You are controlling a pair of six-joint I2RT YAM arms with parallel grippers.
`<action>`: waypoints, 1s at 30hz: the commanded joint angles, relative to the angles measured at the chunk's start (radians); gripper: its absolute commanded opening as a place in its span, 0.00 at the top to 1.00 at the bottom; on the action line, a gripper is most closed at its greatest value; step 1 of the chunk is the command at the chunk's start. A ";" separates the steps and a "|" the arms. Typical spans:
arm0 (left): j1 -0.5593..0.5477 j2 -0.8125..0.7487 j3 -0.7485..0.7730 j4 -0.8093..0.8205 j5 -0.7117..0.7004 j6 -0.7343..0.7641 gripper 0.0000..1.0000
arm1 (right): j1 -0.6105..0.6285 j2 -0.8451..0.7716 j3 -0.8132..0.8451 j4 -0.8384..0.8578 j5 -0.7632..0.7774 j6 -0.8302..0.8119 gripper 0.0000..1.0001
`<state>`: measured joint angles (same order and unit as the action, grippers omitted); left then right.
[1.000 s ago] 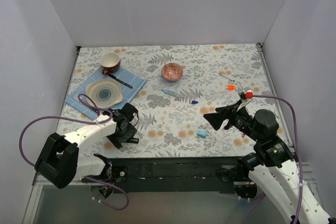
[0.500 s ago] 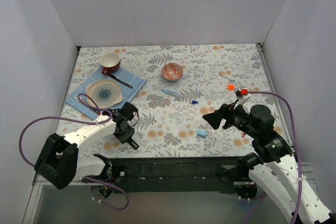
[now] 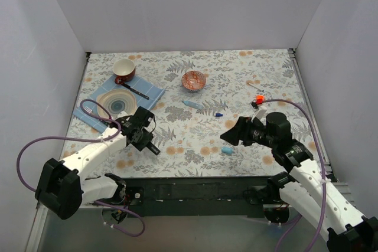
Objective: Insert the pens into the pen caps
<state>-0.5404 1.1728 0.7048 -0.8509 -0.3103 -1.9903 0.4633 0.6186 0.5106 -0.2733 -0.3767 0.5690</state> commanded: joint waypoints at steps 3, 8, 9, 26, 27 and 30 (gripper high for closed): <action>0.003 -0.090 0.114 0.001 -0.026 -0.052 1.00 | 0.061 0.081 -0.004 0.229 -0.025 0.081 0.27; -0.001 -0.173 0.087 0.181 0.083 0.112 1.00 | 0.193 0.263 0.045 0.356 0.013 0.111 0.31; -0.001 -0.186 0.076 0.209 0.100 0.136 1.00 | 0.252 0.294 0.078 0.367 0.036 0.112 0.32; -0.016 -0.325 -0.053 0.466 0.361 0.239 1.00 | 0.523 0.806 0.416 0.487 0.114 0.060 0.43; -0.016 -0.325 -0.056 0.467 0.359 0.243 1.00 | 0.526 0.819 0.425 0.487 0.113 0.060 0.44; -0.015 -0.332 -0.060 0.467 0.349 0.249 1.00 | 0.538 0.857 0.453 0.465 0.127 0.061 0.50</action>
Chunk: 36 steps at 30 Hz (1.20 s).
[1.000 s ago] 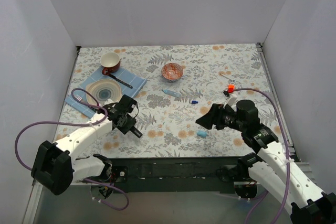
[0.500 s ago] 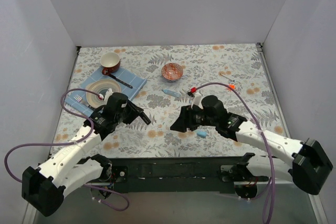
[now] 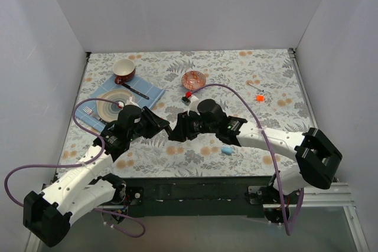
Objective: Insert the pens into the pen caps
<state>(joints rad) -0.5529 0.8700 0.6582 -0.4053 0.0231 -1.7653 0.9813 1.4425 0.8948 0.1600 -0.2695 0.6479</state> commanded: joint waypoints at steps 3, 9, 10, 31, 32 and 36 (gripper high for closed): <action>-0.002 -0.031 -0.012 0.022 0.014 0.024 1.00 | 0.033 0.052 0.070 0.024 0.033 -0.017 0.57; -0.004 -0.022 -0.006 0.023 0.012 0.033 1.00 | 0.042 0.045 0.059 0.019 0.052 -0.005 0.61; -0.004 -0.022 -0.006 0.023 0.012 0.036 1.00 | 0.043 0.039 0.055 0.018 0.058 -0.007 0.66; -0.004 -0.247 -0.117 0.488 0.432 0.219 0.25 | 0.039 -0.261 -0.295 0.665 0.032 0.124 0.99; -0.004 -0.244 -0.138 0.540 0.449 0.205 0.27 | 0.039 -0.264 -0.301 0.697 0.015 0.143 0.99; -0.004 -0.226 -0.193 0.683 0.547 0.161 0.41 | 0.040 -0.258 -0.327 0.797 -0.028 0.185 0.99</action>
<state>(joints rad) -0.5537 0.6281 0.5159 0.0841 0.4286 -1.5742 1.0210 1.1866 0.5896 0.7387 -0.2497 0.7731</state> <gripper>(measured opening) 0.646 0.153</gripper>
